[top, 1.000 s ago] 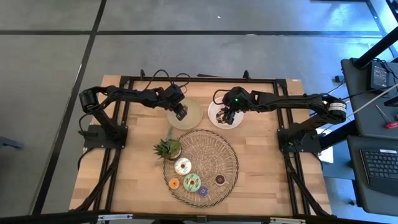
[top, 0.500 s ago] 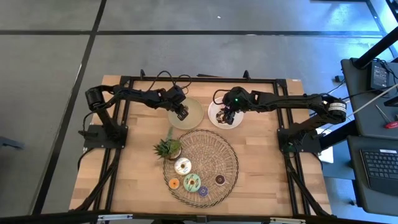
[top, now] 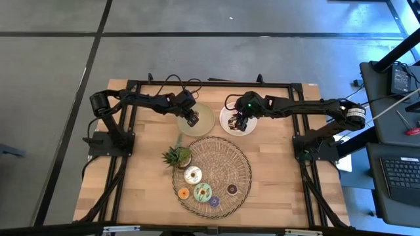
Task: Pick & Place donuts
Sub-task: Put the small brown donut on the brown plate, then put the large white donut on the white plate
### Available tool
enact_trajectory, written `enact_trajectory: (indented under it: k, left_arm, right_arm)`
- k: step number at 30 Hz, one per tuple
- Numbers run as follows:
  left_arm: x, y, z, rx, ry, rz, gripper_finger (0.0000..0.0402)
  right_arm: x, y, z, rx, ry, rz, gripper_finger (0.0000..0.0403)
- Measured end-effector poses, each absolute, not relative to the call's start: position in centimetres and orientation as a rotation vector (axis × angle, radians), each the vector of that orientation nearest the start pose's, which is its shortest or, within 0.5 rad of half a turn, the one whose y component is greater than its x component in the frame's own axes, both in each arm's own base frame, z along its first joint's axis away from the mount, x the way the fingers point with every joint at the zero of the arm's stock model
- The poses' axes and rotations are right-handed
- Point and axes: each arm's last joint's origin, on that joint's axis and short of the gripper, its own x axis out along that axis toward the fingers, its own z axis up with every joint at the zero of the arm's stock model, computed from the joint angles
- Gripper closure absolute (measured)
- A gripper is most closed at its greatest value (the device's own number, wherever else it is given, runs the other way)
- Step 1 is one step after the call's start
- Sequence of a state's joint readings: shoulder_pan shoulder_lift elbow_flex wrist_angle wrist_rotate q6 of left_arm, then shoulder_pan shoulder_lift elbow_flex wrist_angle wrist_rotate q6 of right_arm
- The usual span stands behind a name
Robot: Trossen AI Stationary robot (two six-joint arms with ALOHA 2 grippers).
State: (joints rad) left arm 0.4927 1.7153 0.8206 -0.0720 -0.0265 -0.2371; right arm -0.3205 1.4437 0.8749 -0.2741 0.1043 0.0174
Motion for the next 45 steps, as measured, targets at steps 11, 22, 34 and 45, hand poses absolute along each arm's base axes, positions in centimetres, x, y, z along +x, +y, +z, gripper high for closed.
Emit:
enact_trajectory:
  k: [11, 22, 34, 45]
  left_arm:
    - [28.1, 15.2, 13.9, -0.436, 0.876, 0.600, 0.0302]
    - [27.2, 14.4, 17.9, -0.367, 0.794, 0.559, 0.0272]
    - [27.4, 7.3, 24.5, -0.144, 0.598, 0.193, 0.0275]
    - [28.4, 3.3, 24.1, -0.101, 0.617, 0.054, 0.0274]
  right_arm:
    - [27.4, -9.4, 21.2, 0.107, 0.841, -0.406, 0.0242]
    - [27.4, -9.4, 21.2, 0.107, 0.841, -0.406, 0.0242]
    - [28.8, -4.4, 21.4, -0.057, 0.806, 0.058, 0.0242]
    - [29.0, 3.3, 21.4, -0.127, 0.808, 0.225, 0.0242]
